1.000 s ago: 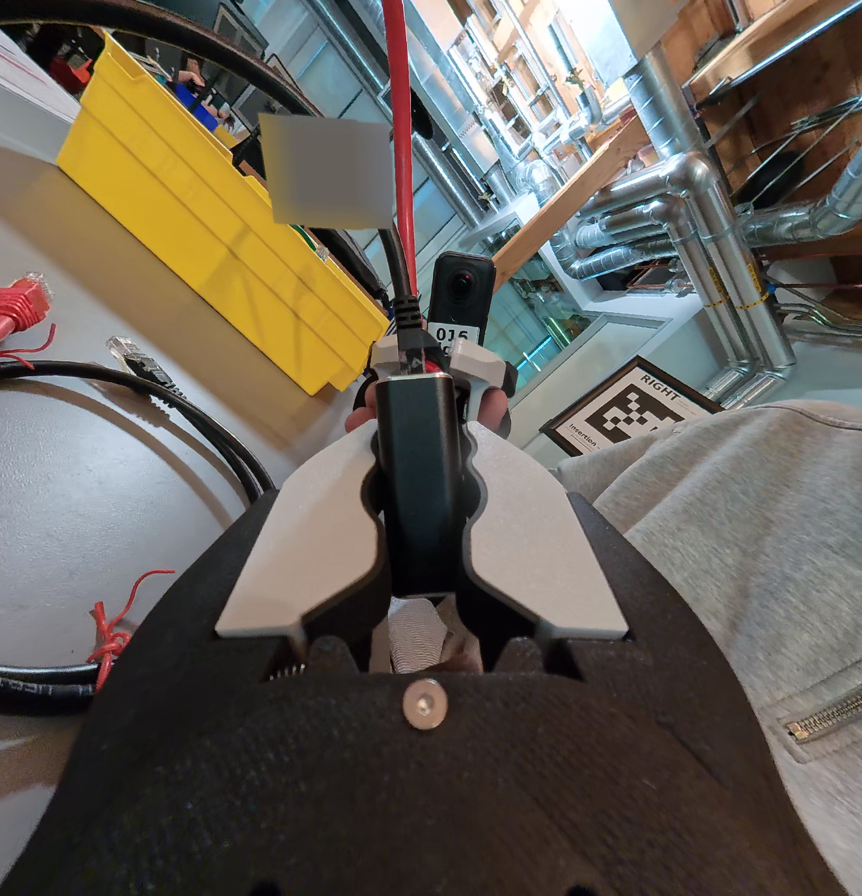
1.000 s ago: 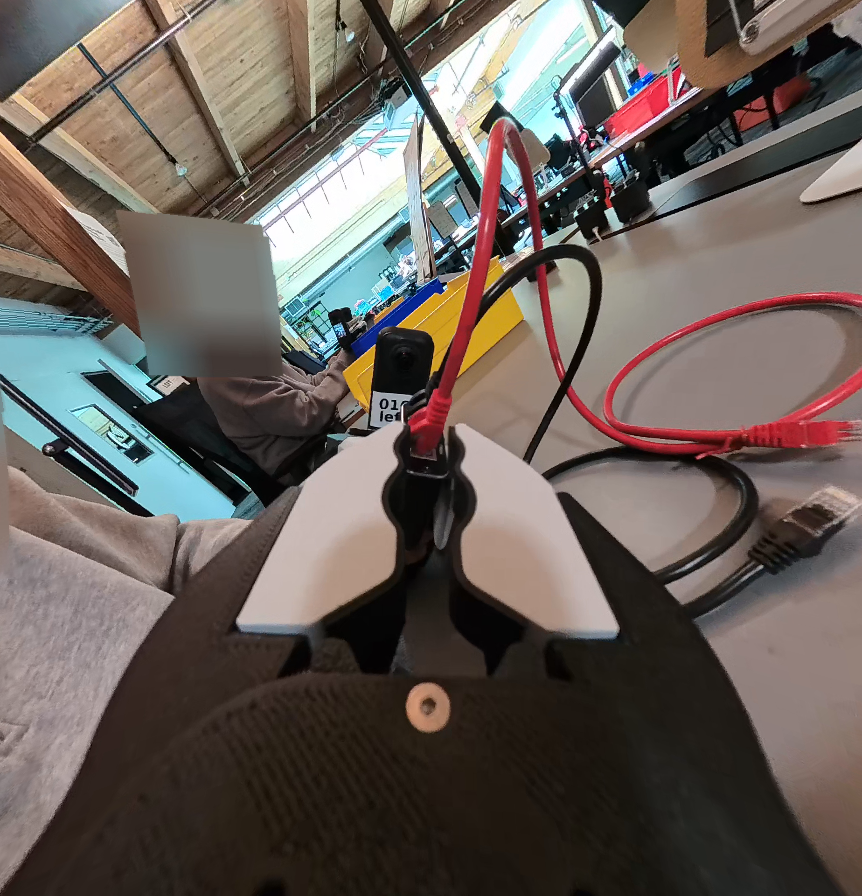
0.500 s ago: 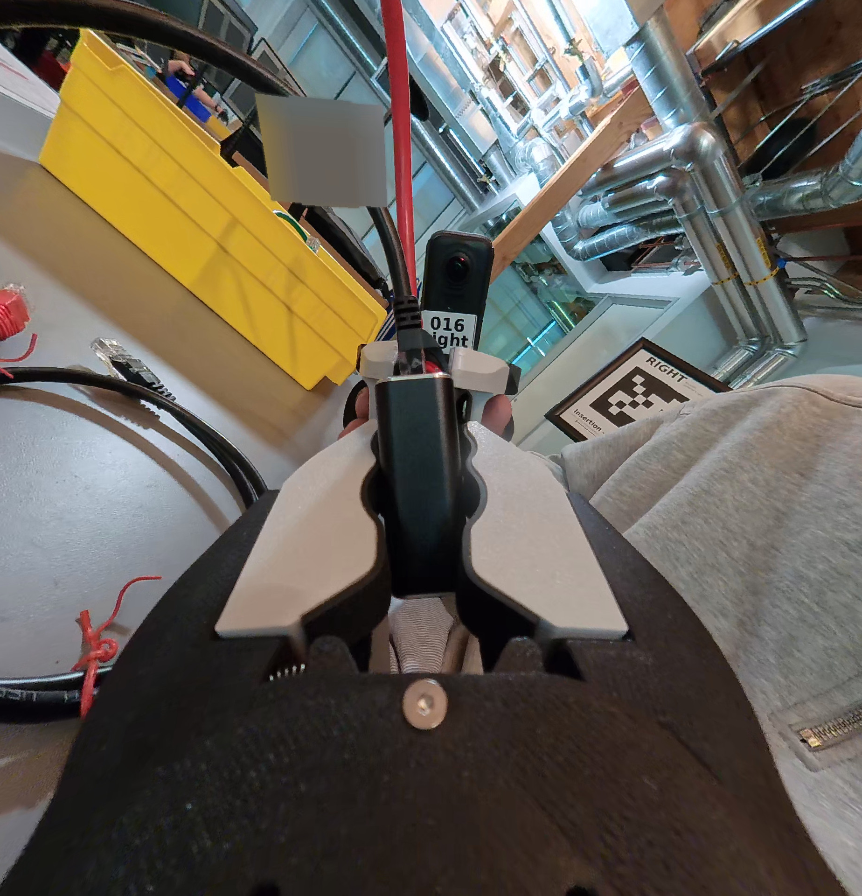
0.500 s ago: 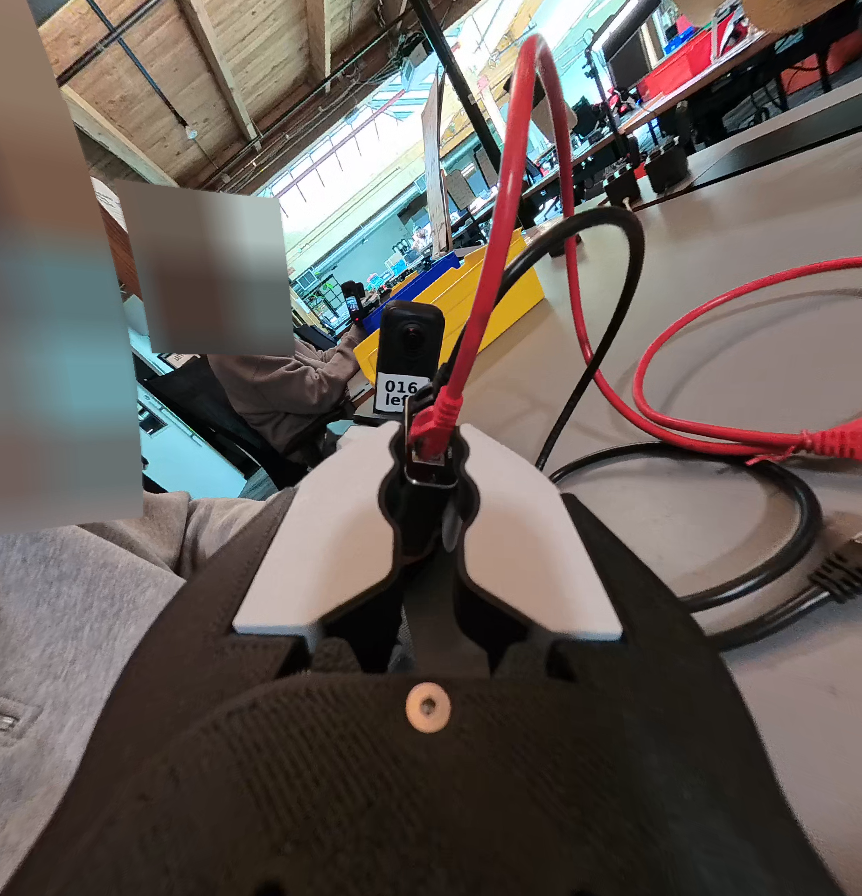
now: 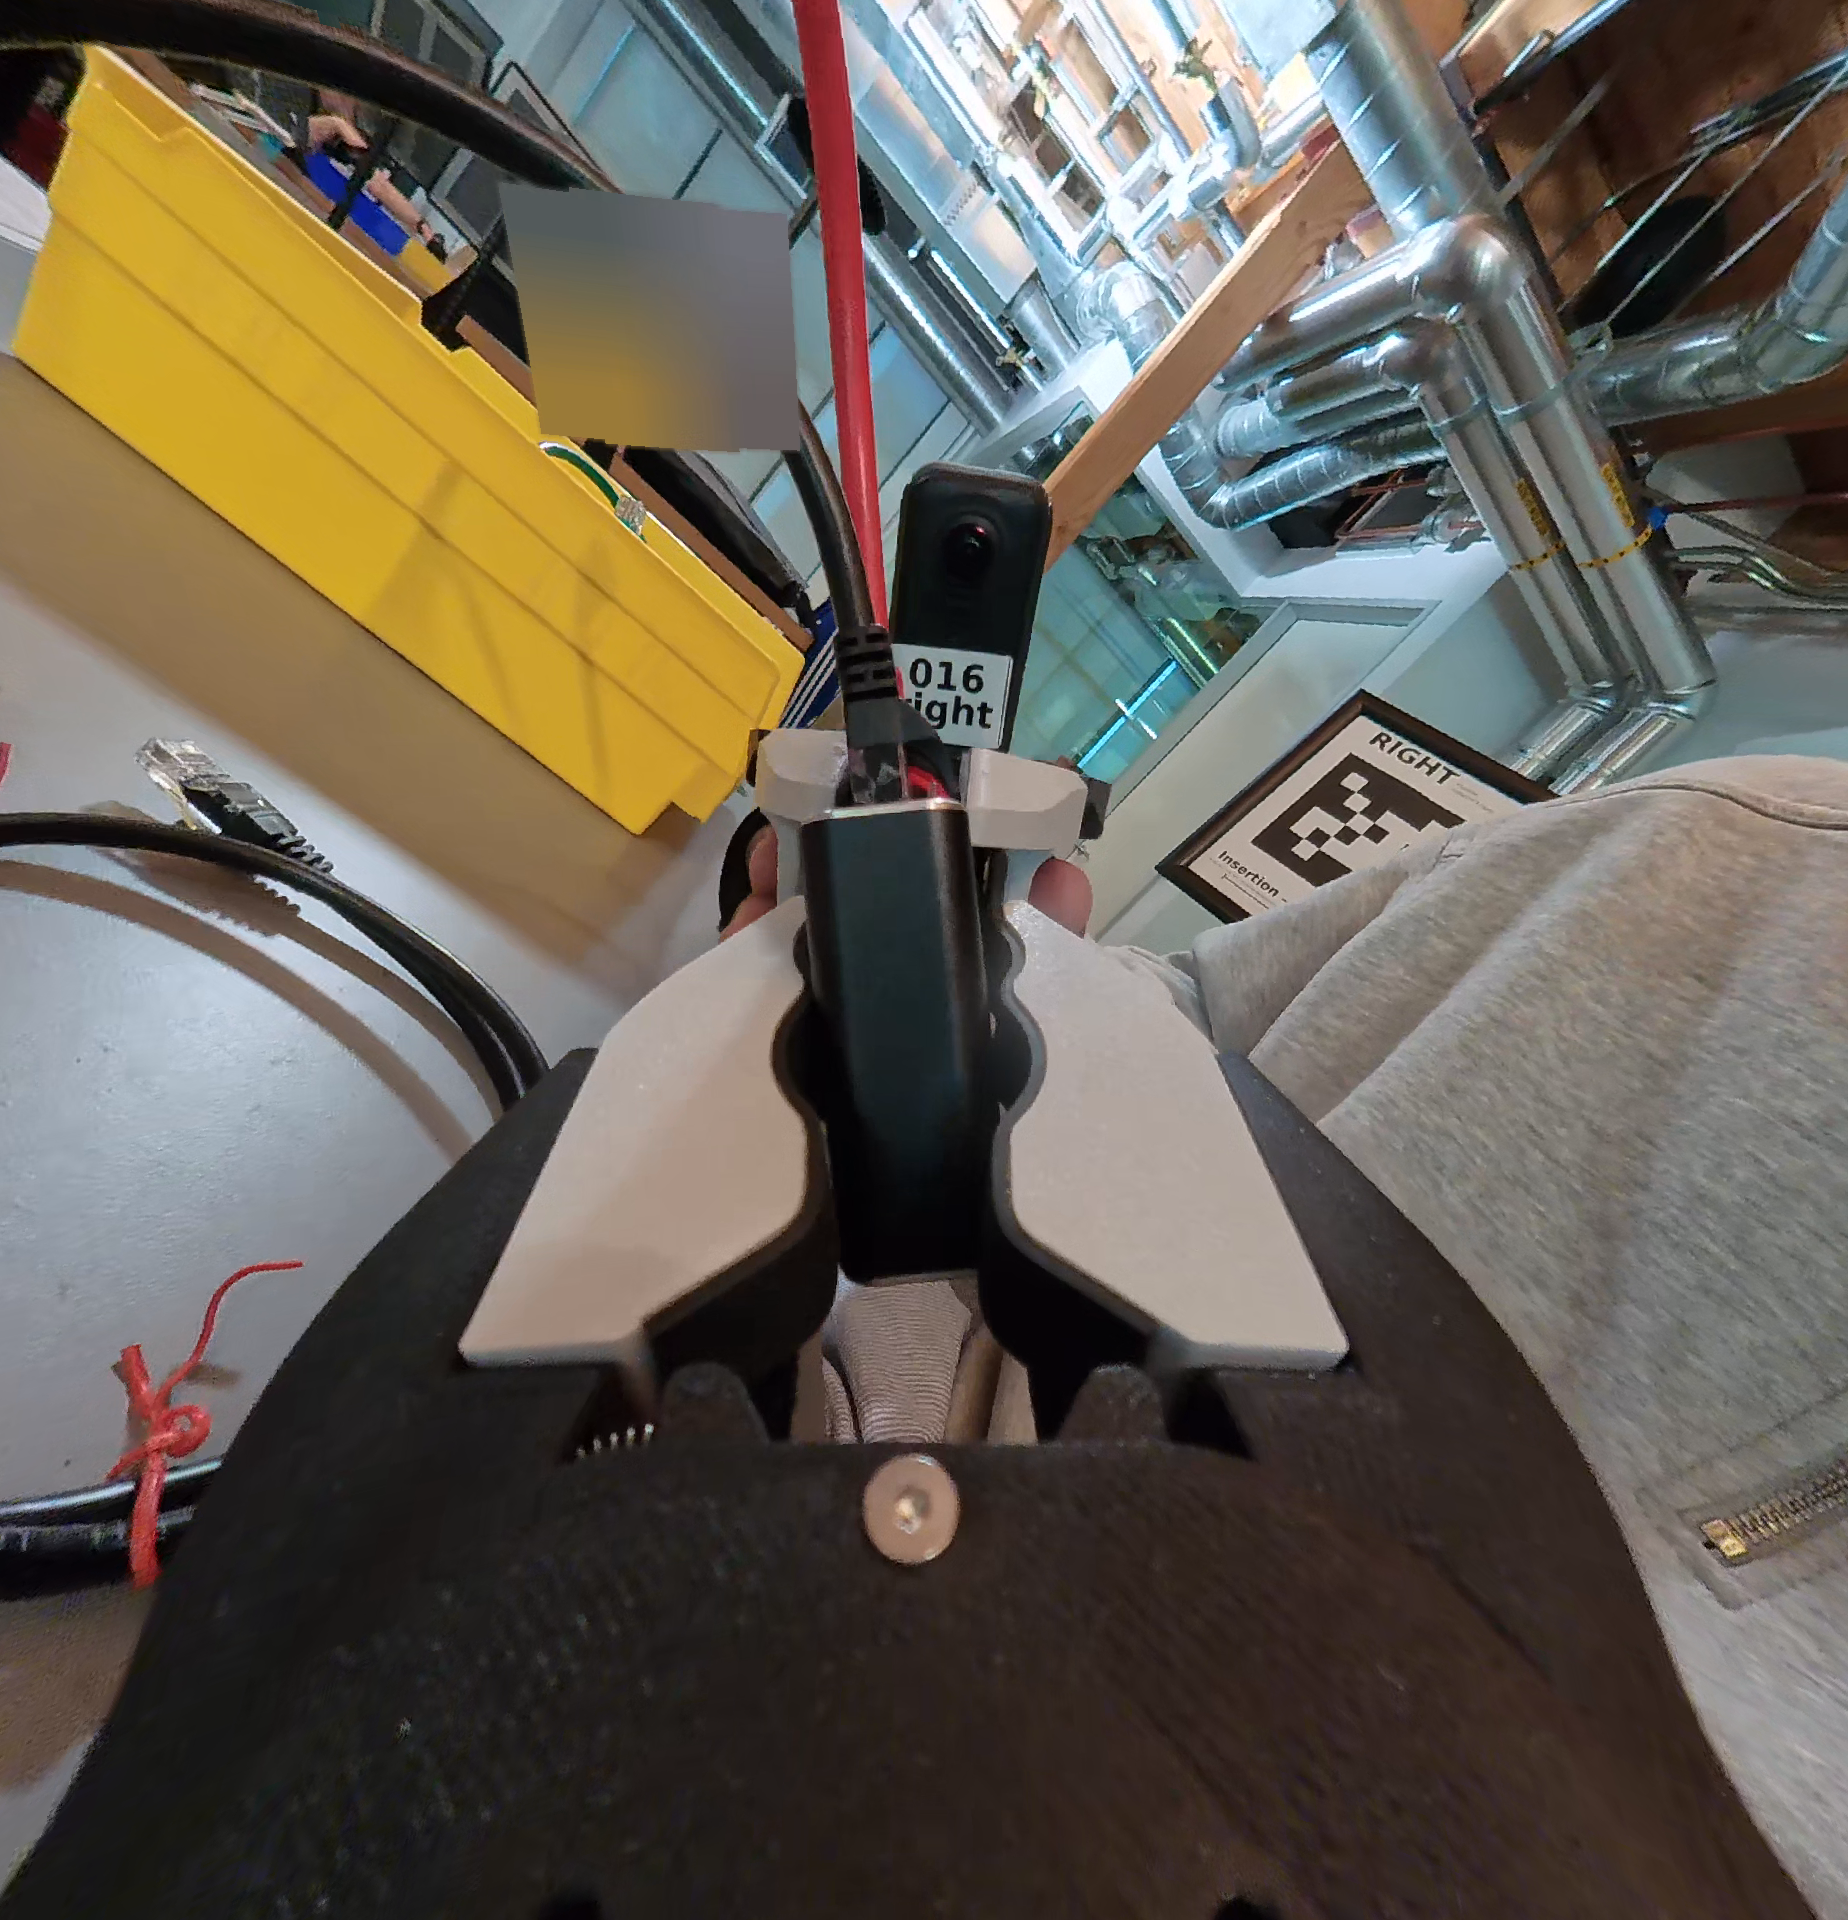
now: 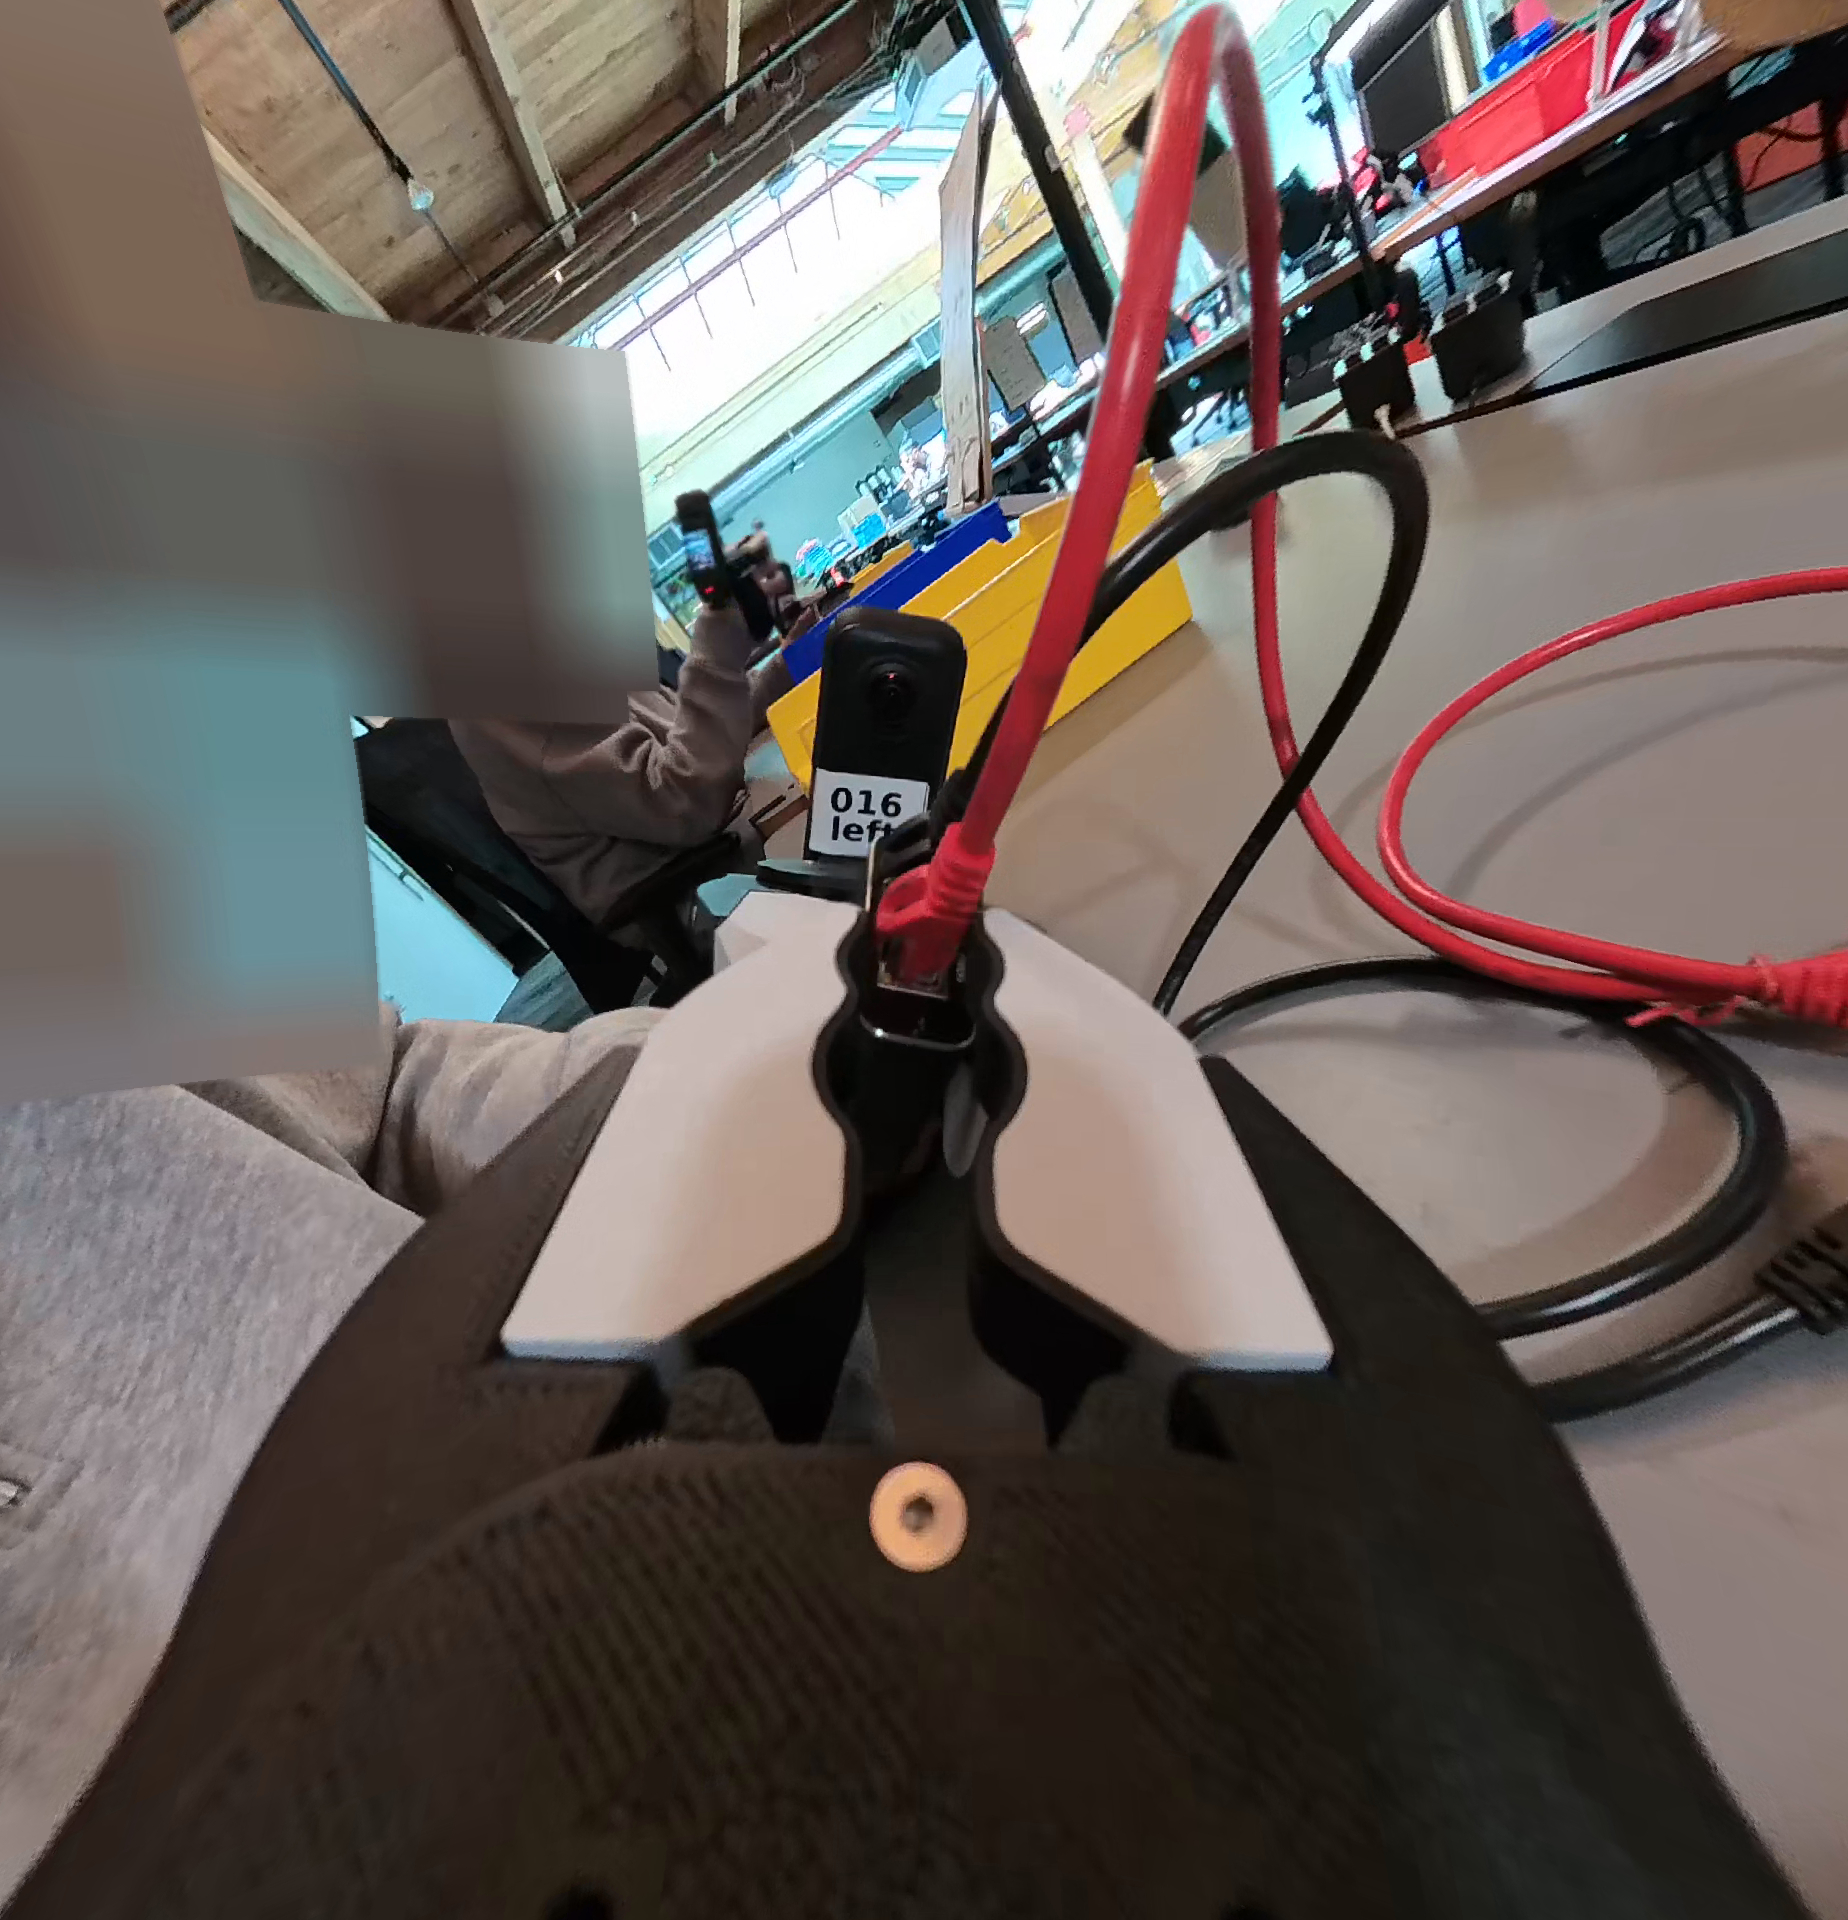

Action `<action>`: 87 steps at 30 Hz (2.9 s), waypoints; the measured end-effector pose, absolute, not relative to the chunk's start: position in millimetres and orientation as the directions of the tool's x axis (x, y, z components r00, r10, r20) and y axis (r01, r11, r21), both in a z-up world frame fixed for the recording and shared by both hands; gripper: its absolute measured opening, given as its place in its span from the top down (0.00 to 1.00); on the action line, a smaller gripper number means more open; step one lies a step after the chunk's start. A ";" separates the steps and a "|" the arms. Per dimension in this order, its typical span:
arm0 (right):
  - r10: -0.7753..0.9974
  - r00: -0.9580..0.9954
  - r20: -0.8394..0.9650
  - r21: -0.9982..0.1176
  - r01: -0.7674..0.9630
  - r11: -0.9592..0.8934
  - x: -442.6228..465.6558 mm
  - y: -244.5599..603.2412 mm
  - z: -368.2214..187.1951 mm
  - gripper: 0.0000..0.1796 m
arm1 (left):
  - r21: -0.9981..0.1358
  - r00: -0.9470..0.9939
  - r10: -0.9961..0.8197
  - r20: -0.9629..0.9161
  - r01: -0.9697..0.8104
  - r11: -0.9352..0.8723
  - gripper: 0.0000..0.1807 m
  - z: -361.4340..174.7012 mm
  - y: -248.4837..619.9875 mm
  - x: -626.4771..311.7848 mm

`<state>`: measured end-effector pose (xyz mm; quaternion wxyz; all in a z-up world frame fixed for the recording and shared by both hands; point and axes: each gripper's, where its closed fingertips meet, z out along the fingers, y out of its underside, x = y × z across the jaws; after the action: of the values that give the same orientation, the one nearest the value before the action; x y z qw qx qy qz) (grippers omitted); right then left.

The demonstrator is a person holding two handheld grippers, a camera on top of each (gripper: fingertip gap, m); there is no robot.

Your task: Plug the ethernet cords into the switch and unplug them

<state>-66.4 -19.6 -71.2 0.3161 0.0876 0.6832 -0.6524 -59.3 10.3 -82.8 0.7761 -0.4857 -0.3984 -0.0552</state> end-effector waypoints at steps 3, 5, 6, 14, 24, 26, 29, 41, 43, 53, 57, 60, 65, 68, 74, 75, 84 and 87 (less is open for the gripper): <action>-0.304 -0.780 -0.547 -0.834 0.538 0.119 -64.8 -19.7 -67.9 0.91 | -0.713 0.682 0.299 0.667 0.468 0.523 0.85 -82.1 10.7 -58.4; -0.307 -0.775 -0.552 -0.831 0.541 0.130 -65.5 -19.6 -69.5 0.91 | -0.711 0.679 0.302 0.669 0.467 0.526 0.85 -82.3 9.9 -58.8; -0.308 -0.770 -0.559 -0.826 0.548 0.131 -65.5 -19.8 -69.5 0.91 | -0.712 0.681 0.301 0.668 0.466 0.526 0.85 -82.0 10.1 -58.5; -0.332 -0.721 -0.608 -0.788 0.600 0.140 -65.6 -19.2 -69.2 0.91 | -0.726 0.682 0.321 0.657 0.456 0.515 0.85 -82.4 11.2 -58.2; -0.328 -0.705 -0.628 -0.771 0.621 0.141 -67.0 -20.5 -69.4 0.92 | -0.726 0.683 0.318 0.657 0.461 0.510 0.84 -82.8 12.2 -57.9; -0.326 -0.714 -0.620 -0.778 0.612 0.139 -66.8 -20.5 -68.5 0.92 | -0.728 0.684 0.318 0.656 0.464 0.505 0.84 -83.1 12.9 -57.8; -0.323 -0.720 -0.614 -0.783 0.606 0.139 -66.6 -20.8 -67.9 0.92 | -0.729 0.685 0.318 0.656 0.465 0.502 0.84 -83.2 13.4 -57.7; -0.302 -0.764 -0.571 -0.818 0.562 0.124 -69.1 -20.2 -66.1 0.93 | -0.674 0.659 0.247 0.711 0.538 0.506 0.84 -83.7 18.4 -58.3; -0.286 -0.772 -0.568 -0.819 0.565 0.101 -72.3 -19.7 -63.8 0.93 | -0.636 0.641 0.205 0.740 0.566 0.524 0.85 -80.4 20.5 -59.9; -0.086 -0.811 -0.578 -0.801 0.585 -0.127 -143.8 9.9 -44.1 0.93 | -0.708 0.691 0.242 0.681 0.538 0.457 0.85 -77.6 30.2 -48.4; -0.036 -0.871 -0.490 -0.865 0.491 -0.105 -152.5 8.6 -42.9 0.93 | -0.641 0.700 0.183 0.690 0.473 0.604 0.85 -59.2 -18.2 -50.2; -0.022 -0.859 -0.511 -0.859 0.511 -0.019 -154.5 8.1 -62.1 0.93 | -0.667 0.652 0.308 0.692 0.414 0.620 0.85 -70.1 -49.0 -58.8; -0.114 -0.795 -0.596 -0.800 0.600 -0.007 -138.9 2.4 -63.1 0.92 | -0.658 0.553 0.434 0.711 0.307 0.687 0.85 -79.1 -94.1 -69.5; -0.130 -0.740 -0.660 -0.746 0.666 -0.005 -137.2 0.0 -66.2 0.92 | -0.652 0.514 0.471 0.717 0.255 0.714 0.85 -80.5 -117.9 -69.4; 0.116 -0.840 -0.531 -0.837 0.541 0.082 -167.1 -4.4 -91.2 0.57 | -0.630 0.505 0.460 0.730 0.239 0.738 0.85 -81.0 -124.7 -70.5; 0.139 -0.873 -0.468 -0.870 0.483 0.102 -166.9 -5.3 -91.9 0.56 | -0.635 0.505 0.463 0.728 0.242 0.734 0.85 -81.4 -123.5 -70.8; 0.218 -0.963 0.157 -0.921 -0.064 0.384 -170.4 -20.5 -110.7 0.55 | -0.610 0.504 0.437 0.745 0.250 0.752 0.85 -82.2 -124.3 -71.8; 0.221 -0.955 0.198 -0.903 -0.090 0.419 -178.8 -22.3 -115.1 0.53 | -0.612 0.504 0.437 0.745 0.257 0.748 0.85 -82.9 -122.7 -72.4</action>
<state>-178.8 -22.3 -115.1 -0.1450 0.0395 0.8297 -0.5375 -72.4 -122.7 -82.9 0.7931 -0.3507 -0.4947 0.0567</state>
